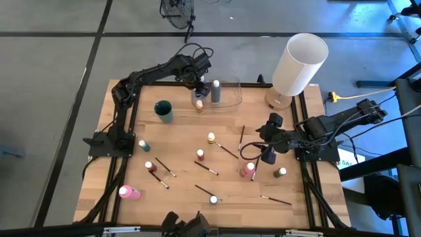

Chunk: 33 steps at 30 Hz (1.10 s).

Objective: Pick & Place Paint Supplies
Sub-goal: Put the blue paint bottle into the transparent bin

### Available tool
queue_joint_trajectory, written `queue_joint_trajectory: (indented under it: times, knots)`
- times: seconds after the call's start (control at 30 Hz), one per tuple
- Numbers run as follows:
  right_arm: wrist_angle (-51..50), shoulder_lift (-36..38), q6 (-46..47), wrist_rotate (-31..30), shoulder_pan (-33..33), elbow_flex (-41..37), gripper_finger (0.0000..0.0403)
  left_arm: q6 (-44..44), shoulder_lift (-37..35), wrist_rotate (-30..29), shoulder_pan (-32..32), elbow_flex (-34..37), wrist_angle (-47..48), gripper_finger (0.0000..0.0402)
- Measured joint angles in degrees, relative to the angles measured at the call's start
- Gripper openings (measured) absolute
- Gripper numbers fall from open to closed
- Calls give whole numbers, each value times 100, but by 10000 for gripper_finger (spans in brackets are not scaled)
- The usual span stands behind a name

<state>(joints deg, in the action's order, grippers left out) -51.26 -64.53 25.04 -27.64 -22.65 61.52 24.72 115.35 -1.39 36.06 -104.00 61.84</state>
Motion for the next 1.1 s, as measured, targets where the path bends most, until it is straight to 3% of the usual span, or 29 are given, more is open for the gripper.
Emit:
queue_joint_trajectory:
  times: [1.1]
  knots:
    - [-40, 0, -15, -1, 0, 0, 284, 498, -11, -49, -186, 208, -402, 146]
